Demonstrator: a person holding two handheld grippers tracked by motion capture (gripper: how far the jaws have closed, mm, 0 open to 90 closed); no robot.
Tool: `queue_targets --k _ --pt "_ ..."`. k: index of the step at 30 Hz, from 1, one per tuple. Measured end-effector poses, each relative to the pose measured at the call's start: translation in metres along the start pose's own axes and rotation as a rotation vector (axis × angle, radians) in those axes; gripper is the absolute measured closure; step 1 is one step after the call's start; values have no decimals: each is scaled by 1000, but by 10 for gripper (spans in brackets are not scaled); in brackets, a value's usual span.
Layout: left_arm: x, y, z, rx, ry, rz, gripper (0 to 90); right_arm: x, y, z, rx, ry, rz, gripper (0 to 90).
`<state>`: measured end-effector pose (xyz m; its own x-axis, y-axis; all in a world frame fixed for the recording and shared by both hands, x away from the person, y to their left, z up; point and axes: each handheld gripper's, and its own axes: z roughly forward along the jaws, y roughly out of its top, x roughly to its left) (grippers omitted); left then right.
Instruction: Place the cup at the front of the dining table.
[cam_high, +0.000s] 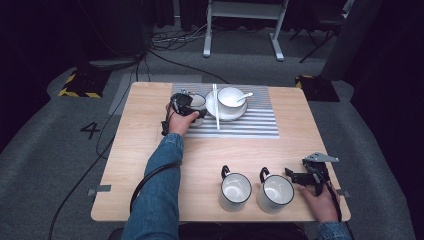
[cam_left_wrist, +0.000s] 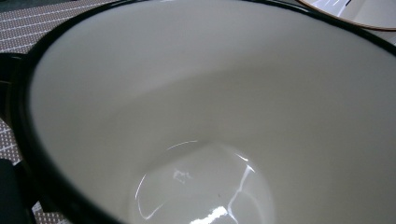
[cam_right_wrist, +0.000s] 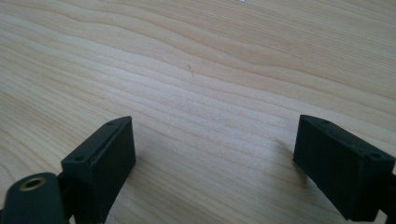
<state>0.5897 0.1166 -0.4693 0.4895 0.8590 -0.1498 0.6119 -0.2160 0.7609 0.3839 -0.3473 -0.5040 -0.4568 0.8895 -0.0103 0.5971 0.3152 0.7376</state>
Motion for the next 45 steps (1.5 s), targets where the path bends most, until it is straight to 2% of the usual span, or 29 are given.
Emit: queue_targets --k 2,4,5,10,12,16,20,27,34,35,38,39,43,45 --pt "0 -3 -1 3 -3 7 24 0 0 0 -1 2 1 132" --pt "-3 -6 -3 9 1 39 25 0 0 0 -1 2 2 134" --pt "-3 -7 -4 10 18 59 25 0 0 0 -4 2 -4 135" --pt "-8 -15 -8 5 25 89 22 0 0 0 -3 -1 -4 137" --pt "-9 -17 -9 4 43 97 22 0 0 0 -3 -1 -6 137" --pt "-12 -19 -9 -15 65 92 24 0 0 0 -6 -1 -7 137" --pt "-12 -18 -9 -26 62 67 20 0 0 0 -5 -1 -9 137" --pt "-13 -15 -15 -2 53 42 12 0 0 0 -4 -1 -6 137" --pt "-18 -12 -28 49 94 70 16 0 0 0 -5 0 -4 137" --pt "-19 -11 -31 52 102 85 16 0 0 0 -5 -1 -7 137" --pt "-25 -8 -39 39 133 109 25 0 0 0 -4 -1 -7 137" --pt "-26 -7 -43 35 137 99 29 0 0 0 -4 -1 -6 137" --pt "-27 -7 -57 -4 119 71 52 0 0 0 -3 -5 -2 136" --pt "-26 -7 -63 -23 106 65 93 0 0 0 -2 -9 -4 136"
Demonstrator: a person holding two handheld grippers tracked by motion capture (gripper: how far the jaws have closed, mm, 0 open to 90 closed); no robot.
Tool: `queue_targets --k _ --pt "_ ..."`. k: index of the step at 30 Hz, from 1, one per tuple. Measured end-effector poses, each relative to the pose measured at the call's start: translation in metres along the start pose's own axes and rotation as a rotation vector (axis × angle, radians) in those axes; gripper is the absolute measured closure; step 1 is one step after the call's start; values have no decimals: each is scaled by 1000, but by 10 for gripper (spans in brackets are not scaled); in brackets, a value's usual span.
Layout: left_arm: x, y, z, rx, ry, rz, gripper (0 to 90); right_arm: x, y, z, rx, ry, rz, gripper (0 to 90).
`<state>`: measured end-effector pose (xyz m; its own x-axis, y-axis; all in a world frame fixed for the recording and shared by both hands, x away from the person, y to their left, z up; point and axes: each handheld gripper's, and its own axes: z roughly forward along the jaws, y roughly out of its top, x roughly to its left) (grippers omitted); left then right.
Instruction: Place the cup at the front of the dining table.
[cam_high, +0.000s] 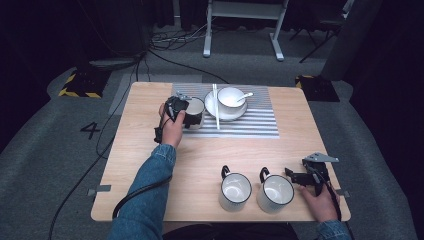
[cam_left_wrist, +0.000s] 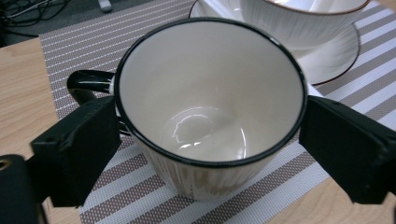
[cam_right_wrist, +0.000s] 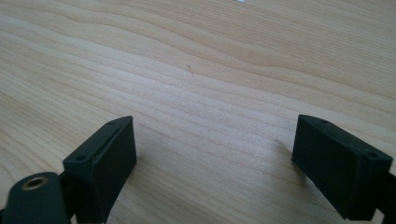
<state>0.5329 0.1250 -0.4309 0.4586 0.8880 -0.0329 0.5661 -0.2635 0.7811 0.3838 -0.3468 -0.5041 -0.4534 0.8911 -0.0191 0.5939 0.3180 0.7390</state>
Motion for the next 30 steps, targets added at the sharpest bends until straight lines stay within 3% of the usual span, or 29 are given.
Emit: queue_targets --k 3,8,20,21,30 --pt "0 0 -11 -13 -11 6 169 1 0 0 3 -2 3 136" --pt "-2 -2 -28 -40 -33 30 156 0 0 0 6 -6 1 136" --pt "-2 -10 -72 -50 -60 72 157 2 1 1 2 -6 11 134" --pt "-3 -11 -75 -51 -67 54 157 2 1 1 1 -5 12 135" --pt "-3 -19 -104 -74 -89 53 156 2 1 1 1 -6 10 135"
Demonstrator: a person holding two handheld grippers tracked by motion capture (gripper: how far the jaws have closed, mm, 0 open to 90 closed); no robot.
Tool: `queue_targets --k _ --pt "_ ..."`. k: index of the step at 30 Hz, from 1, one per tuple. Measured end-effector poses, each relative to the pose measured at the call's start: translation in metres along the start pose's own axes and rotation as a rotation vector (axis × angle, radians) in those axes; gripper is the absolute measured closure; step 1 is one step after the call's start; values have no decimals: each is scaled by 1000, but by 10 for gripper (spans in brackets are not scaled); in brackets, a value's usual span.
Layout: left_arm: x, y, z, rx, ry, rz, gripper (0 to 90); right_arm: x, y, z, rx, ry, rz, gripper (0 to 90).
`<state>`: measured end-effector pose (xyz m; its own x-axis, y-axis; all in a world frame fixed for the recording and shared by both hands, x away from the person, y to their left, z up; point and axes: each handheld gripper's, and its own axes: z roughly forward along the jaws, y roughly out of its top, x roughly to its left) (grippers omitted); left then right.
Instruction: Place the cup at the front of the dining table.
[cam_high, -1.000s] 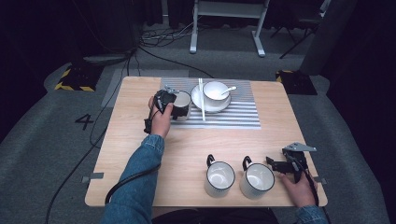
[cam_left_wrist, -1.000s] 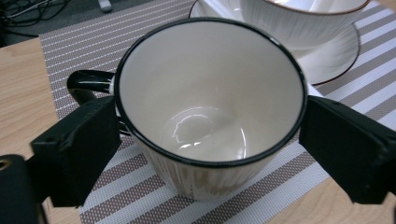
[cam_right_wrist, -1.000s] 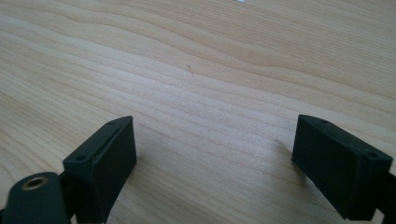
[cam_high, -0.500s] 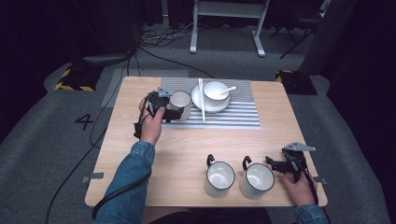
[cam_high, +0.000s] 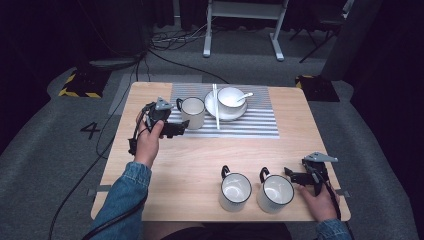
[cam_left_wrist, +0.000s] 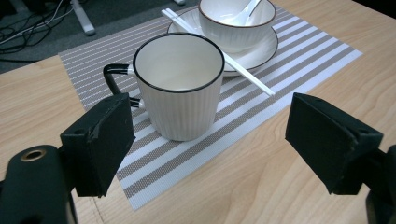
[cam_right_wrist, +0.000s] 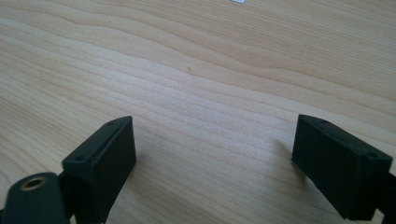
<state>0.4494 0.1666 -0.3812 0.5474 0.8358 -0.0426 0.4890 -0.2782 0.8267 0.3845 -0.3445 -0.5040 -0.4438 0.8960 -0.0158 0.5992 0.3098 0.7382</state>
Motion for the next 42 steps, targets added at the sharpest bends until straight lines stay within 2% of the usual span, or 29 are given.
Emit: queue_targets --k 1,2,4,6,7,14,17,21,24,27,28,29,33,35,38,41,42 --pt "-2 -1 -3 -6 -10 -8 156 0 0 0 1 0 1 135" --pt "-2 -2 -6 -6 -9 6 157 0 0 0 0 0 0 135" --pt "-5 -4 -12 -5 -18 5 157 0 0 0 0 0 0 135" --pt "-4 -5 -21 20 -23 50 157 0 0 0 0 0 0 135" --pt "-5 -6 -24 23 -30 42 157 0 0 0 0 0 0 135" --pt "-8 -16 -44 33 -10 67 157 0 0 0 0 0 0 137" --pt "-8 -23 -50 48 -20 57 156 0 0 0 -2 1 -1 139" --pt "-10 -32 -58 60 -20 66 156 0 0 0 -1 0 -2 139" --pt "-10 -38 -65 59 -35 65 157 0 0 0 -1 0 -2 139" --pt "-11 -44 -72 53 -37 59 157 0 0 0 -1 0 -1 139" --pt "-10 -46 -75 45 -26 71 157 0 0 0 -1 0 -2 139" --pt "-11 -48 -78 52 -31 69 157 0 0 0 -1 -1 -2 139" --pt "-11 -55 -91 -15 -32 47 156 0 0 0 -1 0 -2 139" --pt "-12 -60 -95 -24 -40 42 156 0 0 0 -1 0 -2 139" --pt "-11 -65 -97 33 -34 47 157 0 0 0 0 1 -2 141" --pt "-11 -74 -102 33 -15 33 156 0 0 0 0 3 -1 143" --pt "-10 -77 -103 49 -17 30 156 0 0 0 -1 4 -2 143"
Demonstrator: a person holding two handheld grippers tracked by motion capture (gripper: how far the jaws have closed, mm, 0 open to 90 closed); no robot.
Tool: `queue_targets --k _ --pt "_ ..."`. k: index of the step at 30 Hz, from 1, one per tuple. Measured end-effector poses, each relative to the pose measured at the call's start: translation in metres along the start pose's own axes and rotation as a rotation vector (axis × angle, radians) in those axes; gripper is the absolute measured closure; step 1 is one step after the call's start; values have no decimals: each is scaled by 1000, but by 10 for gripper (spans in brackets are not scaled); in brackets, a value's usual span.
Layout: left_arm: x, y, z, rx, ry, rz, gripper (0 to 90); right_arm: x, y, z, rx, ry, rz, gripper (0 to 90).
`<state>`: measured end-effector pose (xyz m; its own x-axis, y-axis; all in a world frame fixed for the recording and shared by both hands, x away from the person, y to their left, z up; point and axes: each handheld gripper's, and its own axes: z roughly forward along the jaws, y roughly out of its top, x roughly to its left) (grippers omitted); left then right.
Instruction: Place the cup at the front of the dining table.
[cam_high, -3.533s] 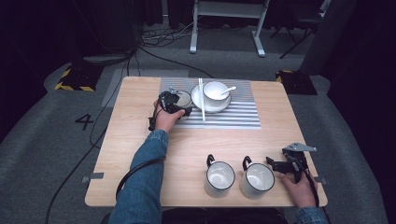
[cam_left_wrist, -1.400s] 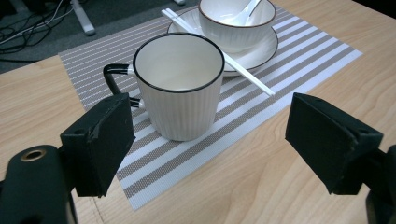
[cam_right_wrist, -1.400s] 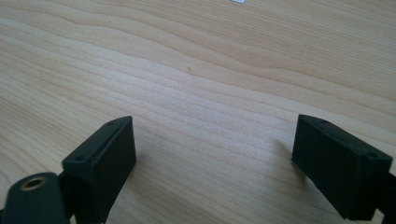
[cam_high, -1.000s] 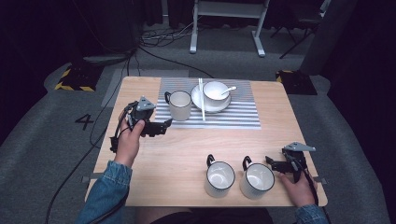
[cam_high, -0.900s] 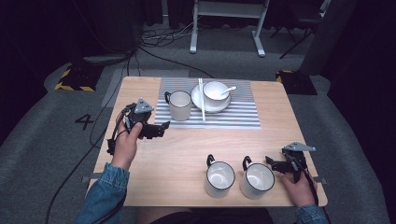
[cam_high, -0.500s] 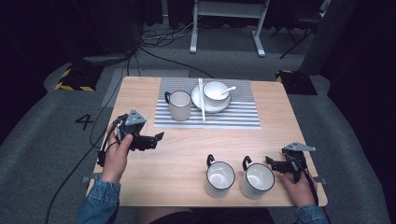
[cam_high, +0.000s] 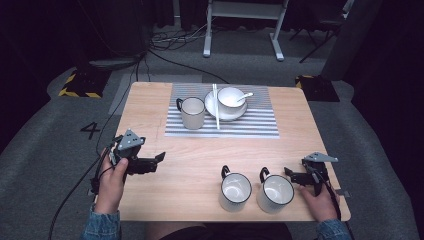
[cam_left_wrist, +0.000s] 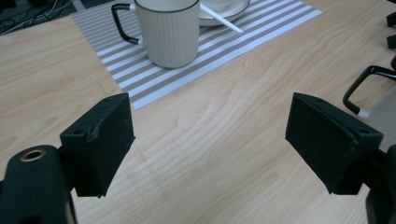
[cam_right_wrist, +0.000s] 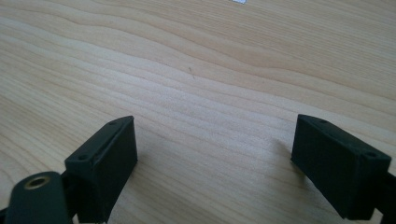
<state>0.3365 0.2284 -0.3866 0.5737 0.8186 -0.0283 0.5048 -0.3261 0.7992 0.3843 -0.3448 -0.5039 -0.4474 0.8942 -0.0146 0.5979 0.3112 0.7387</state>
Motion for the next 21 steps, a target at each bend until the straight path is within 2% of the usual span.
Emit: queue_targets --k 5,7,11,16,21 --pt "3 -16 -3 25 34 -38 156 0 0 0 0 3 -1 146" --pt "3 -22 -3 32 38 -68 157 0 0 0 0 3 -1 146" --pt "5 -33 -5 57 49 -91 157 0 0 0 0 4 0 147" --pt "6 -47 -5 88 64 -106 157 0 0 0 0 5 0 147" --pt "6 -61 -2 128 68 -92 157 0 0 0 1 5 1 148"
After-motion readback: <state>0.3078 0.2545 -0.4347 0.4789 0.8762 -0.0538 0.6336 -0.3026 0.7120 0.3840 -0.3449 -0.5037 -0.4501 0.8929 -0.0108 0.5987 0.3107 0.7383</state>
